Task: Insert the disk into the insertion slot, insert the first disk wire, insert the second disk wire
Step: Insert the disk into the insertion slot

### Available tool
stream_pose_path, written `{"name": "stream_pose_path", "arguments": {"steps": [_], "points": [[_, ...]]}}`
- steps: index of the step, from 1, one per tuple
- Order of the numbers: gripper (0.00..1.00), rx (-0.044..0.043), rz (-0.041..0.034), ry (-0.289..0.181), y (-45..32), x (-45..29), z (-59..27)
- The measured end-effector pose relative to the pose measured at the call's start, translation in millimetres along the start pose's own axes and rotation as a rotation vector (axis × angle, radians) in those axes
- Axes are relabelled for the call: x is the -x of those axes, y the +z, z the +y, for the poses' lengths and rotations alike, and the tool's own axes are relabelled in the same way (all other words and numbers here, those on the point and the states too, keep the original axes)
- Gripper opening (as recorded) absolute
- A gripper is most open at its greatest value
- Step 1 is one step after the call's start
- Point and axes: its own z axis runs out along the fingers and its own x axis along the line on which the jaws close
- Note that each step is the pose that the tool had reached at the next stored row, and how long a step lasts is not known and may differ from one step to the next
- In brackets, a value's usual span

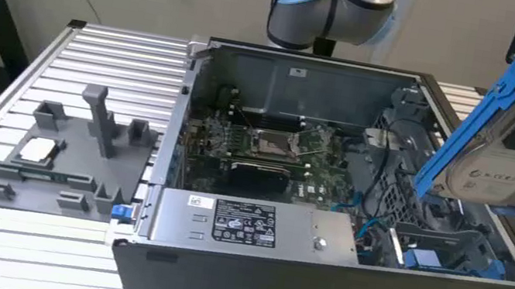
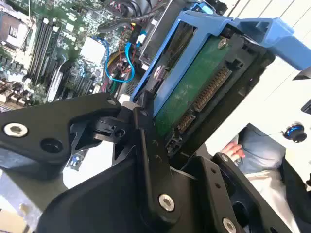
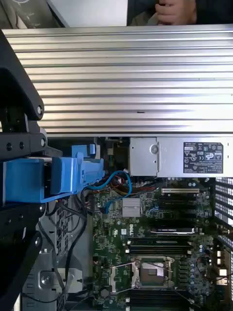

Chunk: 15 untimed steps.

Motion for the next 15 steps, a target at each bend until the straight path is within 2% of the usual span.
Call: {"name": "stream_pose_path", "arguments": {"steps": [6,15], "points": [[0.33,0.0000,0.0000,0.000,0.4,0.0,0.0],[0.33,-0.0020,-0.0002,0.000,4.9,0.0,-0.2]]}}
